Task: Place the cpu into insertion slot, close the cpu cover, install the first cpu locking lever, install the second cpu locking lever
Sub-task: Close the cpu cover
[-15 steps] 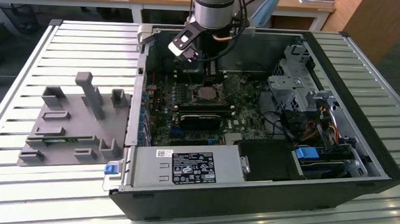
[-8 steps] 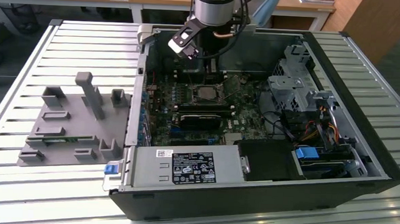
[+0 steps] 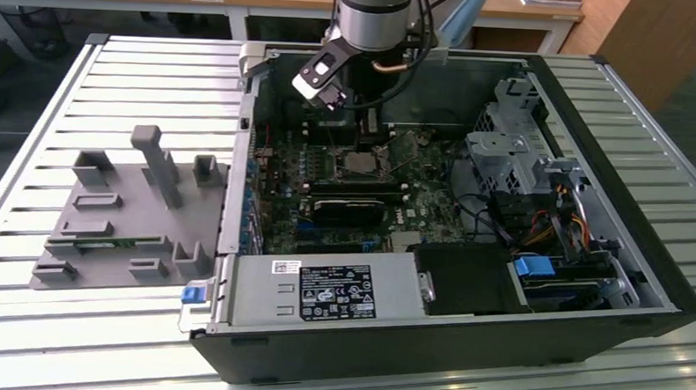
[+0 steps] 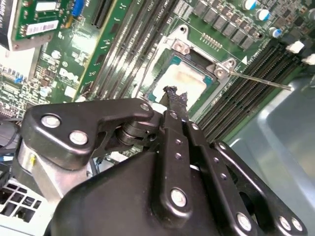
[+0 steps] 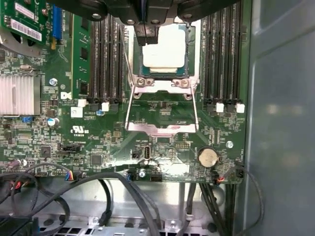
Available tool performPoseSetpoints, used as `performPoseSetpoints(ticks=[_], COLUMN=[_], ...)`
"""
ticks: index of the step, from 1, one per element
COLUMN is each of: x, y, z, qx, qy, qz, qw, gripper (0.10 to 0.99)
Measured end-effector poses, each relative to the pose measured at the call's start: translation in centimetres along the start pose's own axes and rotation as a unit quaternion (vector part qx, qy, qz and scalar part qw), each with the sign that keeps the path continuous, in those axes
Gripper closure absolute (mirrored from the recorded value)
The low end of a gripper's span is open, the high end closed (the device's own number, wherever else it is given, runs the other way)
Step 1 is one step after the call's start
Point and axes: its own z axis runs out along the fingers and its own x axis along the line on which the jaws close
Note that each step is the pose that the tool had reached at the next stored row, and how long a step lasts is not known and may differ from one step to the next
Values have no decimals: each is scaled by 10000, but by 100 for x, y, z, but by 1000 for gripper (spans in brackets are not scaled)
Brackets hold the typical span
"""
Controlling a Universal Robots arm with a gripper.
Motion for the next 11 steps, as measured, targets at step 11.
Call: performPoseSetpoints(ticks=[11], x=[-6], y=[124], z=[-151], qx=[45], qy=[207], qz=[11], qw=[9998], gripper=[980])
